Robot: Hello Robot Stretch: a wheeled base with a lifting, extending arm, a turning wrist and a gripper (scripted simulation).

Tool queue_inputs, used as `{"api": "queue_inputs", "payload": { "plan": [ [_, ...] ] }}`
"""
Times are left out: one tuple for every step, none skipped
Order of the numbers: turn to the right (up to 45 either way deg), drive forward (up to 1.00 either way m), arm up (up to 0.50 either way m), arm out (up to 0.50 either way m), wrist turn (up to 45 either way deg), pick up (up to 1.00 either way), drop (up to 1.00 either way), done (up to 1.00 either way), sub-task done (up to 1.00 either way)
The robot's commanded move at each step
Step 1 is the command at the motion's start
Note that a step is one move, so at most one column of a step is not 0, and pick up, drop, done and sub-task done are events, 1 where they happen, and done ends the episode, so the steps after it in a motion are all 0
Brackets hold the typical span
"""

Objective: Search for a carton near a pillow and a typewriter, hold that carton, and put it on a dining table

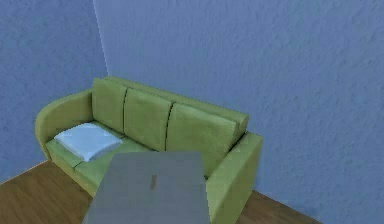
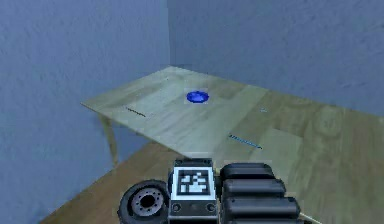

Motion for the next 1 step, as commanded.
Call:
{"api": "queue_inputs", "payload": {
  "plan": [
    [0.0, 0.00, 0.00, 0.48, 0.0, 0.00, 0.00, 0.00, 0.00]
  ]
}}
